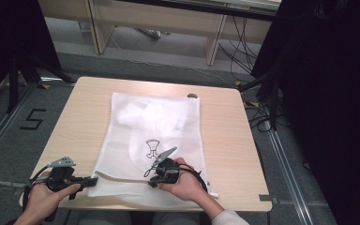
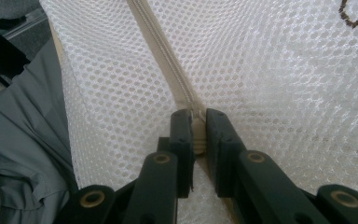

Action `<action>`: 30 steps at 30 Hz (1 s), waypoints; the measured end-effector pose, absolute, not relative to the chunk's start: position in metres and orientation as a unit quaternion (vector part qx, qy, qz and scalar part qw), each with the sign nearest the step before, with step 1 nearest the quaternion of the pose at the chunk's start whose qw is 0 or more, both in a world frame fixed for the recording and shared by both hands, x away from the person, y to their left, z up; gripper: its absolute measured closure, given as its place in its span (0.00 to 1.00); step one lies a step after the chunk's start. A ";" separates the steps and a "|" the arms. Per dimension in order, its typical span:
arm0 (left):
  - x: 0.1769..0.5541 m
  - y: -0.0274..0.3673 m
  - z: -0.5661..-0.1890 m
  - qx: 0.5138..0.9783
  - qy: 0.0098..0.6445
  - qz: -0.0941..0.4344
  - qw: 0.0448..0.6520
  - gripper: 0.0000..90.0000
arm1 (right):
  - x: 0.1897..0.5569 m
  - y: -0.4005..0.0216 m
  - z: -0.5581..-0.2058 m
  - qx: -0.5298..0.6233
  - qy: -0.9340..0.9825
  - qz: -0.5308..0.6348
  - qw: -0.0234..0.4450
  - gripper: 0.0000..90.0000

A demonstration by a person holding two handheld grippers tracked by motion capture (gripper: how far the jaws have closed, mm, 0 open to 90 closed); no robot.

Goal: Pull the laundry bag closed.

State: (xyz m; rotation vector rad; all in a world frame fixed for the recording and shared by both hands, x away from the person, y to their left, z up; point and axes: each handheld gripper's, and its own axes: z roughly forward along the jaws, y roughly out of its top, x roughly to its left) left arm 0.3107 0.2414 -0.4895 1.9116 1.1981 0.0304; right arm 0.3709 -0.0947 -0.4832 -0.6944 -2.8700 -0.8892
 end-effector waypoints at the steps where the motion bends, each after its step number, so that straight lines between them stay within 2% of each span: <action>1: 0.311 0.241 -0.490 0.765 0.481 0.016 0.428 0.95 | 0.371 -0.095 -0.483 -0.228 -0.930 -0.287 0.024 0.92; 30: 0.311 0.242 -0.489 0.767 0.480 0.016 0.426 0.95 | 0.373 -0.107 -0.482 -0.232 -0.930 -0.285 0.028 0.92</action>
